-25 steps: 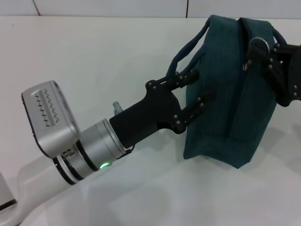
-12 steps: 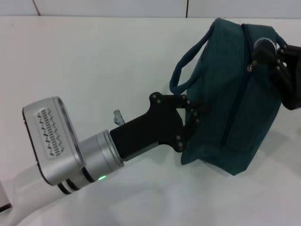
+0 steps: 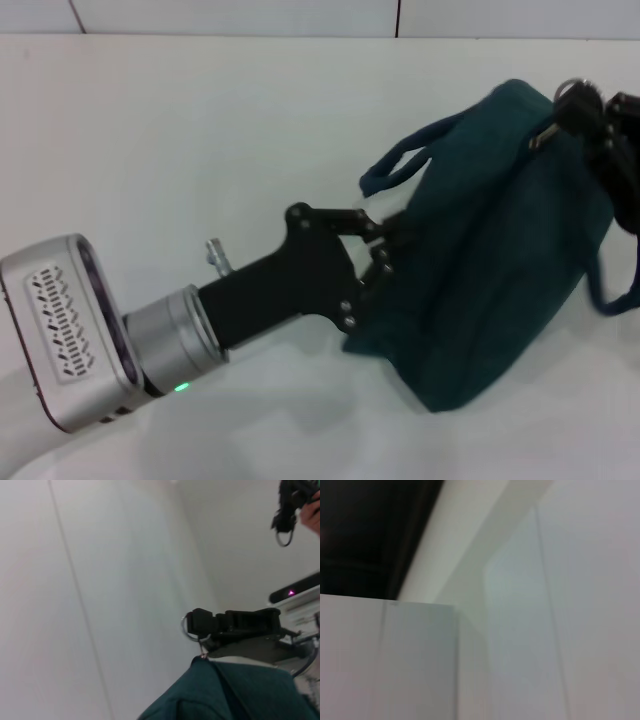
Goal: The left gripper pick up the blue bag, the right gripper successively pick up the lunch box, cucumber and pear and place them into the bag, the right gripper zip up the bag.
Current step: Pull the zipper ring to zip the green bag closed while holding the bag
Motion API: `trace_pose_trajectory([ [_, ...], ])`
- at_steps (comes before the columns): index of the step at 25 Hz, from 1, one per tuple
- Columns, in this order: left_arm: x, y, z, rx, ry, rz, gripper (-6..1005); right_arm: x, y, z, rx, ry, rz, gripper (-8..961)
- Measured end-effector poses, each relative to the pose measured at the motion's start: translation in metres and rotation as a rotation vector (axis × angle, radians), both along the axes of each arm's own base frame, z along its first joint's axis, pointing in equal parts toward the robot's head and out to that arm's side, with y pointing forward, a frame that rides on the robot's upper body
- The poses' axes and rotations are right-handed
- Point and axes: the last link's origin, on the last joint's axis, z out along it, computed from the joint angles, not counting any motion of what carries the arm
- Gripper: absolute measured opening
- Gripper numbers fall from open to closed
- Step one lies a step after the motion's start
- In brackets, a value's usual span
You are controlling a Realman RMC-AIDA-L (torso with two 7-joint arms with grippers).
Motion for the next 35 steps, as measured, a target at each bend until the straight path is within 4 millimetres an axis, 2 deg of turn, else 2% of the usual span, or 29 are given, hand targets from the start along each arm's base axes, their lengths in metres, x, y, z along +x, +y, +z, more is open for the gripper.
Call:
trace_pose_trajectory([
  [9, -0.010, 0.014, 0.005, 0.040, 0.031, 0.071, 55, 0.015, 0.012, 0.005, 0.061, 0.007, -0.143, 23],
  [13, -0.013, 0.024, 0.007, 0.047, 0.033, 0.124, 55, 0.020, 0.013, 0.005, 0.038, 0.012, -0.192, 23],
  [19, -0.018, 0.037, 0.010, 0.043, 0.046, 0.184, 55, 0.033, 0.008, 0.010, 0.054, 0.029, -0.251, 24],
  [29, -0.021, 0.044, 0.012, 0.060, 0.054, 0.211, 54, 0.057, -0.006, 0.016, 0.065, 0.048, -0.370, 25],
  [35, -0.020, 0.048, 0.012, 0.062, 0.065, 0.215, 54, 0.064, -0.008, 0.016, 0.071, 0.049, -0.414, 25],
])
